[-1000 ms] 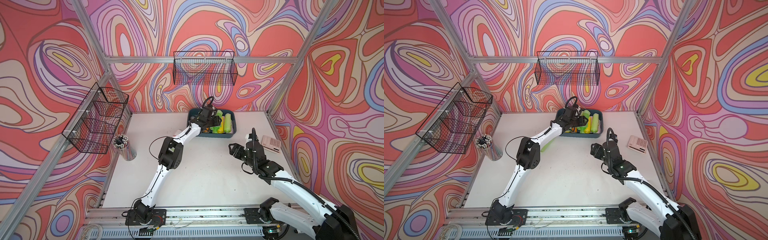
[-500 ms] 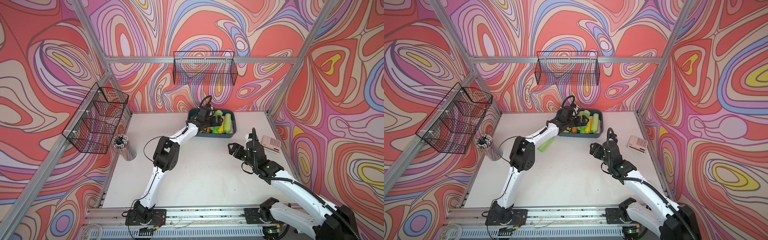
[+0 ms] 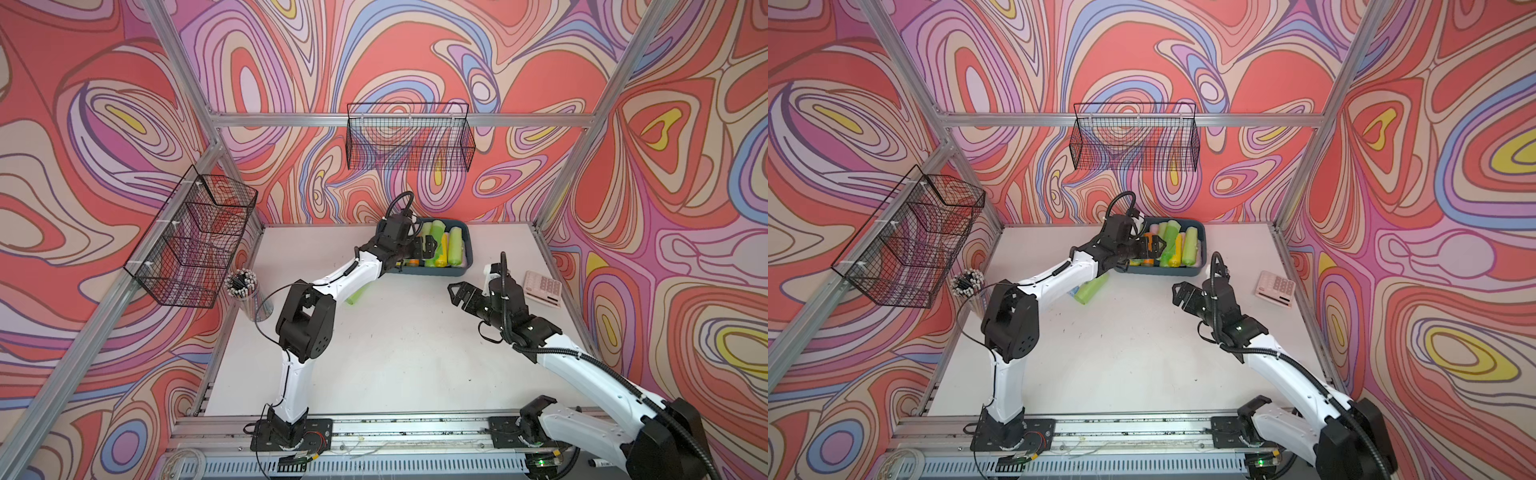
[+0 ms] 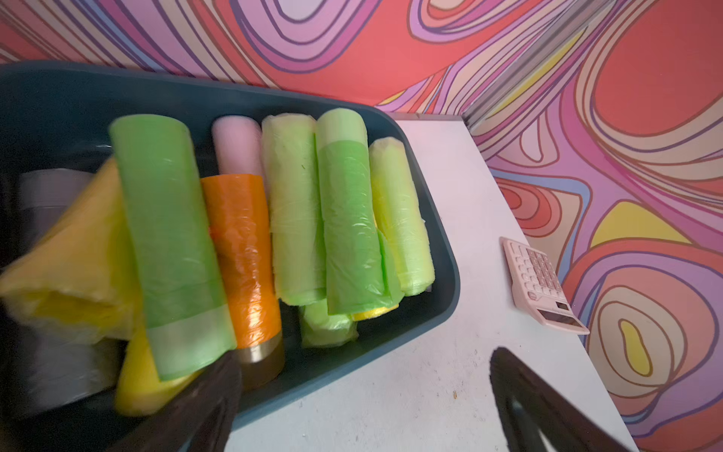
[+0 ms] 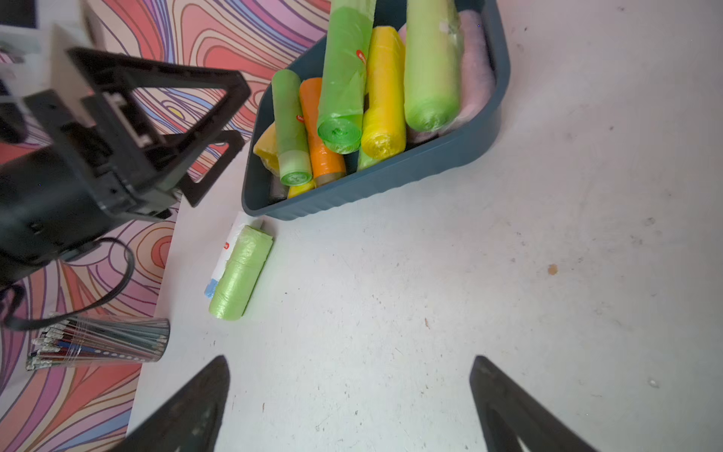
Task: Put the roll of trash bags into the storage box
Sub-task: Place the roll of trash bags in the storage box.
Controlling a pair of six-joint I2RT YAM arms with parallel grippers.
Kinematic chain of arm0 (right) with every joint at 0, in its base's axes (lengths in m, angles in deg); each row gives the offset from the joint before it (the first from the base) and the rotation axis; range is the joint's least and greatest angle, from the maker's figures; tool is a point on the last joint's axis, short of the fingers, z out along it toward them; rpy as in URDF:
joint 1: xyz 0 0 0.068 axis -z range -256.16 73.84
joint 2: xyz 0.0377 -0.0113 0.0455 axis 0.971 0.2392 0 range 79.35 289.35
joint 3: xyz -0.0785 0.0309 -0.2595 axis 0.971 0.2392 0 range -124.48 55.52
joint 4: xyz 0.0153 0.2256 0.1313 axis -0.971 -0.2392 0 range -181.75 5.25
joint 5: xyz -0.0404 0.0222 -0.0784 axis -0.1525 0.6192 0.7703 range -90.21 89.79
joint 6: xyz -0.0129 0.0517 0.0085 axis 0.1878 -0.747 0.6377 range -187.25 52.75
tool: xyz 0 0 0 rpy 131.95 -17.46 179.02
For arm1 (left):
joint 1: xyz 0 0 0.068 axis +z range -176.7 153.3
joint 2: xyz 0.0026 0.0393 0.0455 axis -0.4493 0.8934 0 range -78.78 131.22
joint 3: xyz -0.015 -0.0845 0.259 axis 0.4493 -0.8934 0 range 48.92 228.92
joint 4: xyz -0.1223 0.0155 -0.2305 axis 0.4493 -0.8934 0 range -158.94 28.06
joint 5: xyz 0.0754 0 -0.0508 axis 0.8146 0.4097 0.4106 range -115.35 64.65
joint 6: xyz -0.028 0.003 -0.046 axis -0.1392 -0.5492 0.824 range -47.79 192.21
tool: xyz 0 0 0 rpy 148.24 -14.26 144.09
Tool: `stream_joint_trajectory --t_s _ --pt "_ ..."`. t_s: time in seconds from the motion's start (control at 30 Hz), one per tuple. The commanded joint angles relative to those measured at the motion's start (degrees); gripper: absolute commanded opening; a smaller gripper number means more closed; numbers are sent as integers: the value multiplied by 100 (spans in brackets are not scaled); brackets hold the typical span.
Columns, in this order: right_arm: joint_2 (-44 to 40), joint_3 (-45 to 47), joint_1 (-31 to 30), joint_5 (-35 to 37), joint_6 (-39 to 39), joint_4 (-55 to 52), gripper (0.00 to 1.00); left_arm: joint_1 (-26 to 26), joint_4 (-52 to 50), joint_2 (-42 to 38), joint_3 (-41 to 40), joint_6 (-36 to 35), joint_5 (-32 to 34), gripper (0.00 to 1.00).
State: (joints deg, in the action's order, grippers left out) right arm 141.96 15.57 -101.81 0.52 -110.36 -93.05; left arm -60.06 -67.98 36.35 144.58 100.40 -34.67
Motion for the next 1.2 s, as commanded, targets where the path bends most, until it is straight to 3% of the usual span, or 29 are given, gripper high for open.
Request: stream_joint_trajectory --t_s 0.0,0.13,0.57,0.77,0.9,1.17 --pt "314 -430 -28 -106 39 38 98 48 247 -668 -574 -210 560 100" --pt "674 -834 -28 -19 158 -57 98 126 99 -1281 -1182 -198 1001 100" --pt "2170 -2145 -30 -703 194 143 97 194 -702 -3131 -3330 -69 2048 100" --pt "2562 -2330 -31 -862 -24 525 97 294 -1567 -3859 -3675 -327 2490 100" --pt "2812 -2542 -71 -1043 -125 689 96 422 -2083 -3896 -3712 -630 2451 100" --pt "2875 -2829 -72 -810 -78 288 96 700 -2306 -3409 -3634 -579 1905 89"
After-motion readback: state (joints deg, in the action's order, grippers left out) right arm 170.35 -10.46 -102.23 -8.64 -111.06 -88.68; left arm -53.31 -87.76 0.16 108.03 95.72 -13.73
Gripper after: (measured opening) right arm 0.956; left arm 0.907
